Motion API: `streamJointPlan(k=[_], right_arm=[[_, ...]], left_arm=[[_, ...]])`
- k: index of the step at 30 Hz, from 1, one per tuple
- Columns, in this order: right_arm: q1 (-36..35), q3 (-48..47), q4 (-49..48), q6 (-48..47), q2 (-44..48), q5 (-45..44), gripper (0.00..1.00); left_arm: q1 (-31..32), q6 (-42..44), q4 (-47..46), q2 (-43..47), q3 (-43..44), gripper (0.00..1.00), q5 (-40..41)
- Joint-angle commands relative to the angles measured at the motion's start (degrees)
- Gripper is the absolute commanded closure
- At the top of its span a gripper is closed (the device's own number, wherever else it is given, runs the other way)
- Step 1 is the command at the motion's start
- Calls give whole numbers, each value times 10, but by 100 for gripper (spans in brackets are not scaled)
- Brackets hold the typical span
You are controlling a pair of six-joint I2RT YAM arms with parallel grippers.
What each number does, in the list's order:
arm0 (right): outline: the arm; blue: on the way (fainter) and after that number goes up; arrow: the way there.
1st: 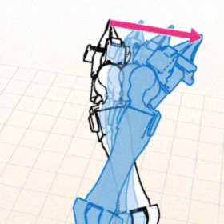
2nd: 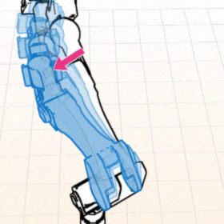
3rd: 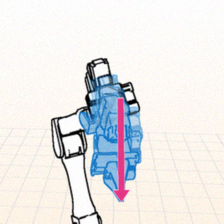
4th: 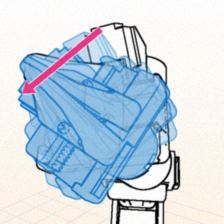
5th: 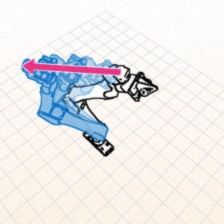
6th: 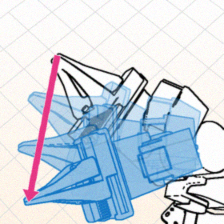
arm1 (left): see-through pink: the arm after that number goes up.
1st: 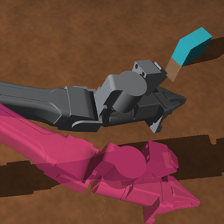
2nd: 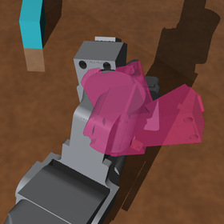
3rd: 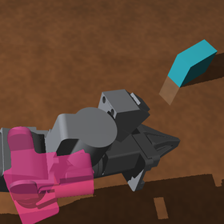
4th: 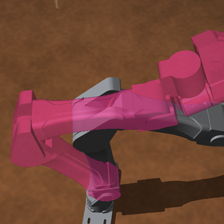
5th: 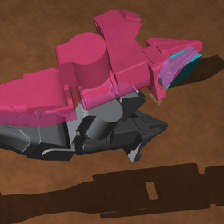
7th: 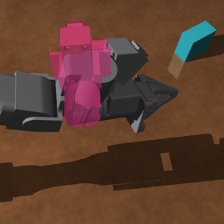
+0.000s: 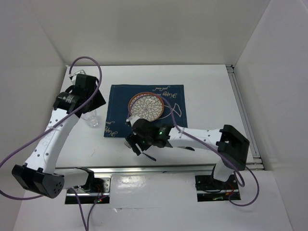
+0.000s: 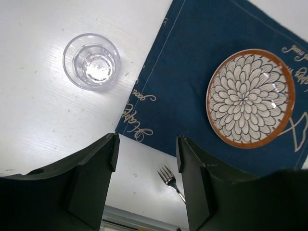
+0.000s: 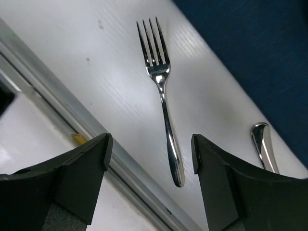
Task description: Set the dinner table for one person
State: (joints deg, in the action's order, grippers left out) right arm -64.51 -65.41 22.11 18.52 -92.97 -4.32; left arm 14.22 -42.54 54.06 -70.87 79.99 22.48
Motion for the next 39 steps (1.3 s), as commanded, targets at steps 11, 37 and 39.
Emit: streamJointPlan(k=[11, 37, 39], right_arm=[[-25, -27, -32, -39, -142, -49, 36], [38, -233, 72, 104, -159, -64, 100], [77, -290, 80, 168, -188, -55, 100]], left_arm=[[-21, 4, 15, 55, 75, 33, -1], [-31, 15, -1, 84, 80, 33, -18], [-31, 15, -1, 89, 86, 33, -18]])
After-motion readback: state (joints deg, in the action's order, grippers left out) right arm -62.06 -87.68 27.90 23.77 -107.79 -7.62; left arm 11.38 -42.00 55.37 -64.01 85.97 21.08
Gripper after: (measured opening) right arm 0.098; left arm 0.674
